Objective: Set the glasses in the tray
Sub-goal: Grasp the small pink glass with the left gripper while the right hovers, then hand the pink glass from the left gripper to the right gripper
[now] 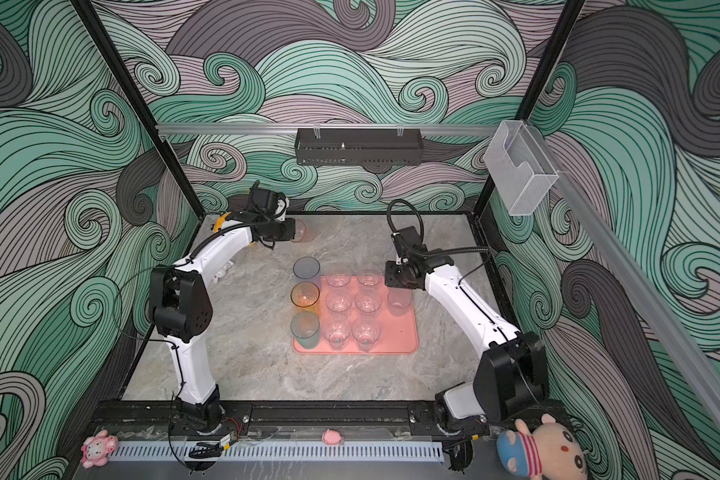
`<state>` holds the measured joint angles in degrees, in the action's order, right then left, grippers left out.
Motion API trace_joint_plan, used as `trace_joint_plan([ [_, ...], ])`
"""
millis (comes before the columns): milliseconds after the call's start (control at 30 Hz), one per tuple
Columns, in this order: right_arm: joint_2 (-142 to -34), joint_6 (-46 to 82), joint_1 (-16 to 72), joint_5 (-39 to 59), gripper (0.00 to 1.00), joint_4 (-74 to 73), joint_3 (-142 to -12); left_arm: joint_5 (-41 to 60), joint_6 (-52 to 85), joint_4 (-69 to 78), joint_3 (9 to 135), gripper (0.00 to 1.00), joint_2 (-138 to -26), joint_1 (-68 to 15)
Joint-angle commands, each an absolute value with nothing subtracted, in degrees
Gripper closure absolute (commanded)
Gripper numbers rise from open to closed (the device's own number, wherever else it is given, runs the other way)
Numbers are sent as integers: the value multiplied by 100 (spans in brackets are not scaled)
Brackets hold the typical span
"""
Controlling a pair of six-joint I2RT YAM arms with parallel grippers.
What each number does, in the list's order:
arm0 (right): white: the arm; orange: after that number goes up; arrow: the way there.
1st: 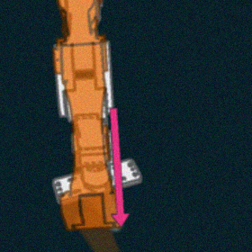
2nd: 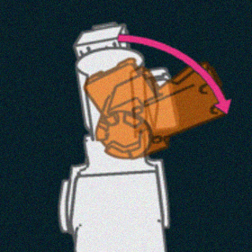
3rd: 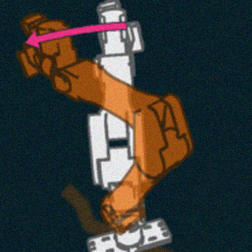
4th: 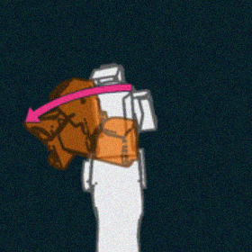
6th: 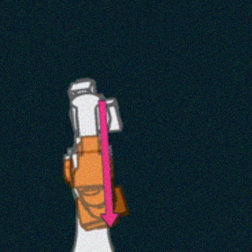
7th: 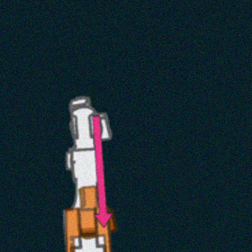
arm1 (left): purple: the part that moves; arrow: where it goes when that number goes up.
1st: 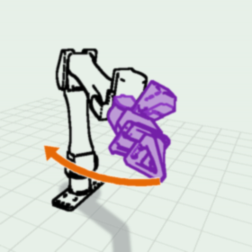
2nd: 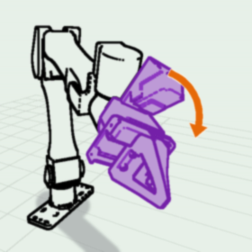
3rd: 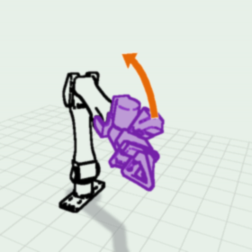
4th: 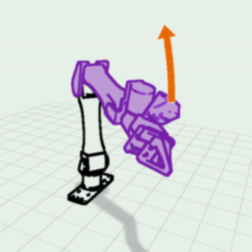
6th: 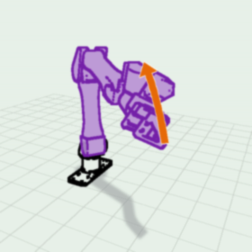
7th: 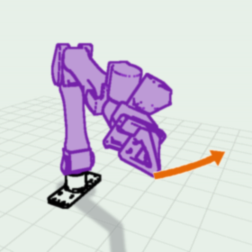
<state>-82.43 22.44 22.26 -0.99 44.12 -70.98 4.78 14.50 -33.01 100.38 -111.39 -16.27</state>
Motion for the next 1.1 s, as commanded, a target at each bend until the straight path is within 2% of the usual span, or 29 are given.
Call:
trace_joint_plan([
  [0, -8103, 2472, 2425, -57, 62, 4521, -7553, -97, 1365, -3310, 10215, 100, -10557, -1970],
  [200, -8270, 2870, 3002, -14, 60, 4519, -8495, -805, 977, -2756, 9722, 100, -9794, -2907],
  [367, -8389, 3063, 3313, -110, 54, 4523, -9116, -776, 1134, -2736, 9546, 100, -9540, -3405],
  [700, -8727, 3025, 3954, -412, 47, 4644, -9629, -563, 1406, -2716, 9302, 100, -9389, -3761],
  [867, -8911, 3029, 3997, -602, 48, 4567, -9645, -542, 1483, -2658, 9158, 100, -9314, -3856],
  [1067, -9221, 3025, 4035, -1327, 50, 4561, -9628, -795, 2009, -2349, 8705, 100, -9046, -4112],
])
